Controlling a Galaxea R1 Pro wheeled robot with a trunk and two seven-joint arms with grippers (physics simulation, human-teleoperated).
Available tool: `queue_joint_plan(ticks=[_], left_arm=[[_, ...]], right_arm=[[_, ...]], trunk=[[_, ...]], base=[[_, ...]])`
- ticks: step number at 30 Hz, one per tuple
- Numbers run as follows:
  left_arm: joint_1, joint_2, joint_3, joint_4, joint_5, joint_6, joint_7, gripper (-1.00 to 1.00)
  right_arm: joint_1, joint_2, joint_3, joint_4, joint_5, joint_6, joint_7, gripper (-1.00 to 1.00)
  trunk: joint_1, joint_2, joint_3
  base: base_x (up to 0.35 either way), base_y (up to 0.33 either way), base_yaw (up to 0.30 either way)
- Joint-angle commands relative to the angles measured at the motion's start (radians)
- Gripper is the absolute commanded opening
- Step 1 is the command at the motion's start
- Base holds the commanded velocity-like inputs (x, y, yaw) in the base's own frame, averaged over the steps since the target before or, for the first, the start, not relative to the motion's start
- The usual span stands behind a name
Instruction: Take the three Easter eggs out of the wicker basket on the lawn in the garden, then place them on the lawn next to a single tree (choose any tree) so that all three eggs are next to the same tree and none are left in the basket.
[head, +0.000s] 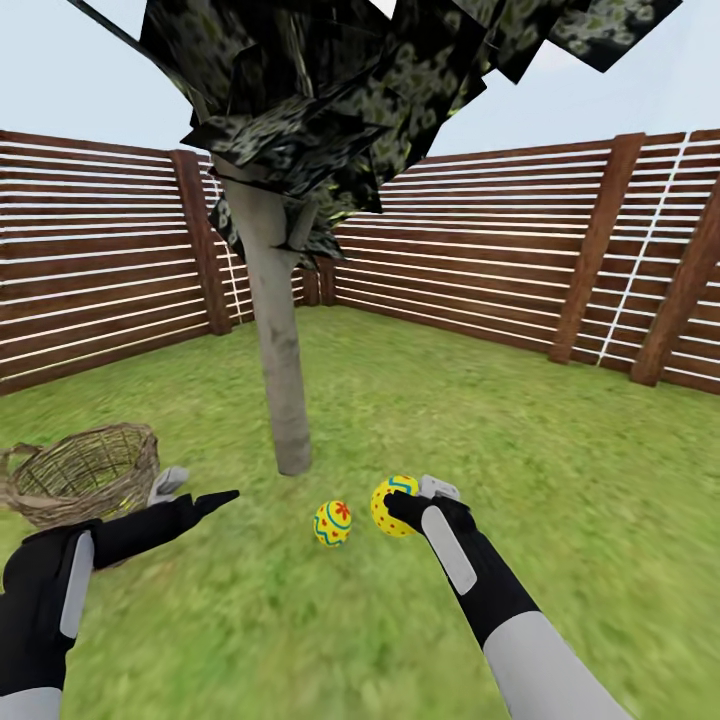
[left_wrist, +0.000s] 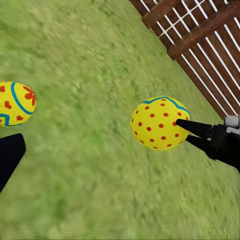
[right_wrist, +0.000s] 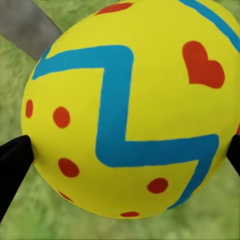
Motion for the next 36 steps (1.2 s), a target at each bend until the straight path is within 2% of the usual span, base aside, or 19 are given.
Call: queue_joint_plan(ticks=[1,7,12,23,28,33,36], left_arm=[[-0.001,0.000,0.000,0.000,0.004,0.009,0.000,1.00],[-0.001,-0.001,-0.001,0.000,0.004,0.009,0.000,1.00],[-0.001,0.000,-0.001,0.000,0.004,0.009,0.000,1.00],[-0.001,-0.002,-0.001,0.000,0.005,0.009,0.000,1.00],[-0.001,-0.002,-0.001,0.000,0.005,0.009,0.000,1.00],[0.000,-0.002,0.000,0.000,0.006,0.009,0.000,1.00],[-0.001,-0.002,-0.001,0.000,0.006,0.009,0.000,1.00]], right_arm=[[0.000,0.000,0.002,-0.002,-0.011,0.000,-0.010,-1.00],[0.000,0.001,0.005,-0.003,-0.011,-0.001,0.016,-1.00],[-0.001,0.001,0.035,-0.003,-0.010,-0.001,0.017,-1.00],[0.000,0.001,0.037,-0.002,-0.011,-0.001,0.018,-1.00],[-0.001,0.001,0.037,-0.002,-0.011,-0.001,0.018,-1.00],[0.000,0.001,0.037,-0.002,-0.011,-0.002,0.018,-1.00],[-0.001,0.001,0.037,-0.002,-0.011,-0.002,0.018,-1.00]], trunk=[[0.000,0.000,-0.001],[0.000,0.000,-0.001],[0.000,0.000,-0.001],[0.000,0.000,-0.001],[0.000,0.000,-0.001],[0.019,-0.035,-0.017],[0.021,-0.036,-0.028]], base=[[0.248,-0.204,0.119],[0.246,-0.211,0.014],[0.244,-0.215,0.018],[0.212,-0.071,0.262],[0.054,-0.001,0.069],[0.000,0.000,0.000],[0.000,0.000,0.000]])
